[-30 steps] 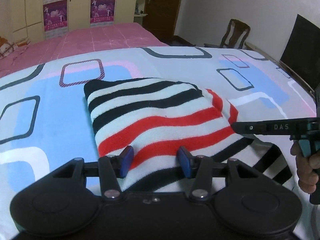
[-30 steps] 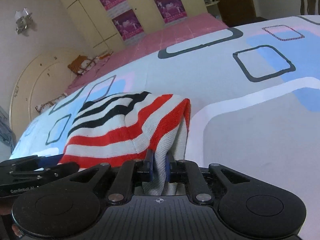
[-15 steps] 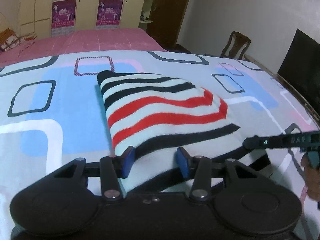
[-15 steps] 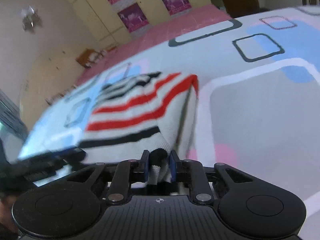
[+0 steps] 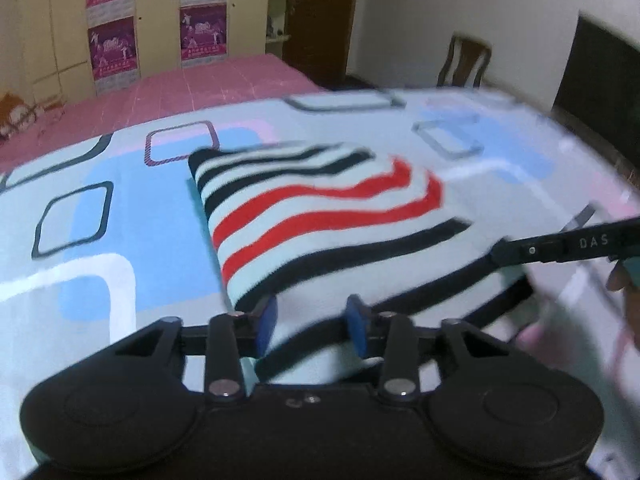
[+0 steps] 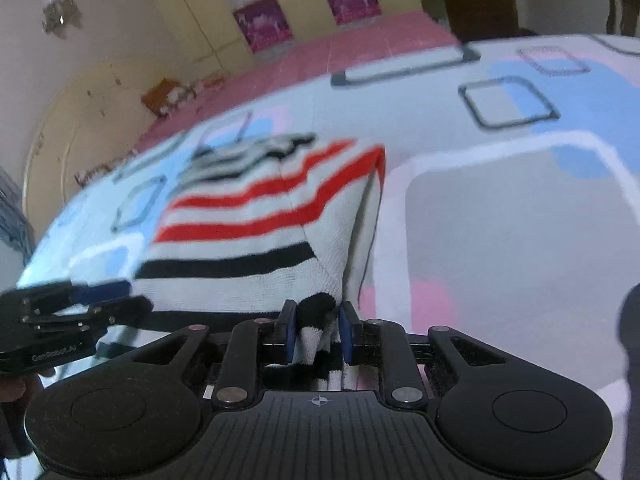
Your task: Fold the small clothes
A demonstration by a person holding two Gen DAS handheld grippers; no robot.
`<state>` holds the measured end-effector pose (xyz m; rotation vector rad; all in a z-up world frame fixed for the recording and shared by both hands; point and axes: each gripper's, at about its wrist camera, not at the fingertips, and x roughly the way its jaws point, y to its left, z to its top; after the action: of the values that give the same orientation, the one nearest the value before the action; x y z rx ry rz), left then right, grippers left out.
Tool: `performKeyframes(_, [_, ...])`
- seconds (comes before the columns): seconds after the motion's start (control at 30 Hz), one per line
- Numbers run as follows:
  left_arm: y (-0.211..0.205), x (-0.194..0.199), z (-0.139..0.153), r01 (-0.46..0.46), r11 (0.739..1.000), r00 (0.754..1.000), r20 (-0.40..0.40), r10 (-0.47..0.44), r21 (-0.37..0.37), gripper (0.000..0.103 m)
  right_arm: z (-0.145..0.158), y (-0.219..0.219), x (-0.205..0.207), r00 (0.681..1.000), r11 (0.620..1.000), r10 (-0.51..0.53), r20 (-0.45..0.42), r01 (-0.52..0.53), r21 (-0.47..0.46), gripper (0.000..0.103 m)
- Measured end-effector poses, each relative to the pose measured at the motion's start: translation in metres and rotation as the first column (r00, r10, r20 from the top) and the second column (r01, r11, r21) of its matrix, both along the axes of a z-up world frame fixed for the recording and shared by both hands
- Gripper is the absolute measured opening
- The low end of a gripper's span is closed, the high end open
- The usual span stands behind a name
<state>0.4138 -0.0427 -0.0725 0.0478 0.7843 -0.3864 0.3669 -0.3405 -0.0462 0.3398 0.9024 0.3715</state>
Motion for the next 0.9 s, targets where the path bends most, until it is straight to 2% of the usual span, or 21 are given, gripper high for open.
performKeyframes(0.1, [0.005, -0.021, 0.004, 0.01, 1.0, 1.0, 0.028, -0.01, 0.001, 0.034, 0.021, -0.001, -0.018, 0.998, 1.0, 0.023, 0.065, -0.022, -0.019, 0.02])
performKeyframes(0.17, [0.006, -0.026, 0.0, 0.021, 1.0, 1.0, 0.007, -0.021, -0.01, 0.032, 0.023, 0.008, -0.025, 0.995, 0.997, 0.07, 0.075, -0.067, -0.04, 0.02])
performKeyframes(0.23, [0.003, -0.026, -0.008, 0.034, 0.999, 0.999, -0.031, -0.034, -0.02, 0.029, 0.018, 0.021, -0.031, 0.99, 0.989, 0.118, 0.081, -0.11, -0.104, 0.02])
performKeyframes(0.33, [-0.003, -0.029, -0.019, 0.045, 0.999, 0.997, -0.059, -0.044, 0.023, 0.03, -0.006, 0.033, -0.032, 0.991, 0.966, 0.131, -0.006, -0.129, -0.225, 0.02])
performKeyframes(0.37, [-0.002, -0.028, -0.022, 0.042, 0.999, 0.997, -0.071, -0.041, 0.013, 0.031, -0.015, 0.033, -0.033, 0.992, 0.961, 0.126, -0.027, -0.129, -0.245, 0.02])
performKeyframes(0.43, [0.003, -0.025, -0.026, 0.036, 0.999, 0.996, -0.086, -0.036, 0.0, 0.031, -0.019, 0.031, -0.035, 0.995, 0.972, 0.101, -0.027, -0.104, -0.212, 0.02])
performKeyframes(0.57, [0.005, -0.024, -0.024, 0.052, 0.999, 0.995, -0.084, -0.052, -0.004, 0.031, -0.015, 0.038, -0.036, 0.995, 0.964, 0.101, -0.017, -0.102, -0.245, 0.02])
performKeyframes(0.6, [0.01, -0.025, -0.019, 0.047, 0.998, 0.996, -0.077, -0.049, -0.029, 0.031, -0.01, 0.038, -0.037, 0.996, 0.966, 0.085, -0.007, -0.084, -0.246, 0.02])
performKeyframes(0.67, [0.024, -0.027, -0.009, 0.009, 0.996, 0.999, -0.049, -0.013, -0.087, 0.043, 0.007, 0.032, -0.041, 0.998, 0.971, 0.047, 0.039, -0.036, -0.236, 0.02])
performKeyframes(0.7, [0.029, -0.026, -0.005, -0.013, 0.996, 0.999, -0.031, 0.01, -0.093, 0.062, 0.015, 0.03, -0.042, 0.998, 0.971, 0.017, 0.063, -0.001, -0.237, 0.02])
performKeyframes(0.73, [0.032, -0.024, -0.003, -0.029, 0.996, 1.0, -0.012, 0.028, -0.086, 0.074, 0.02, 0.029, -0.039, 0.997, 0.971, -0.006, 0.073, 0.024, -0.237, 0.022])
performKeyframes(0.77, [0.035, -0.02, 0.0, -0.04, 0.996, 0.999, 0.002, 0.04, -0.074, 0.077, 0.025, 0.028, -0.035, 0.996, 0.969, -0.033, 0.081, 0.052, -0.241, 0.043])
performKeyframes(0.8, [0.037, -0.014, 0.002, -0.044, 0.997, 0.999, 0.006, 0.045, -0.066, 0.077, 0.029, 0.029, -0.032, 0.994, 0.963, -0.06, 0.092, 0.082, -0.257, 0.081])
performKeyframes(0.83, [0.039, -0.007, 0.004, -0.043, 0.997, 0.999, 0.002, 0.044, -0.071, 0.079, 0.033, 0.032, -0.027, 0.991, 0.952, -0.078, 0.111, 0.107, -0.287, 0.09])
performKeyframes(0.9, [0.039, 0.008, 0.008, -0.045, 0.995, 0.999, -0.002, 0.045, -0.091, 0.08, 0.041, 0.043, -0.016, 0.988, 0.937, -0.077, 0.134, 0.118, -0.33, 0.09])
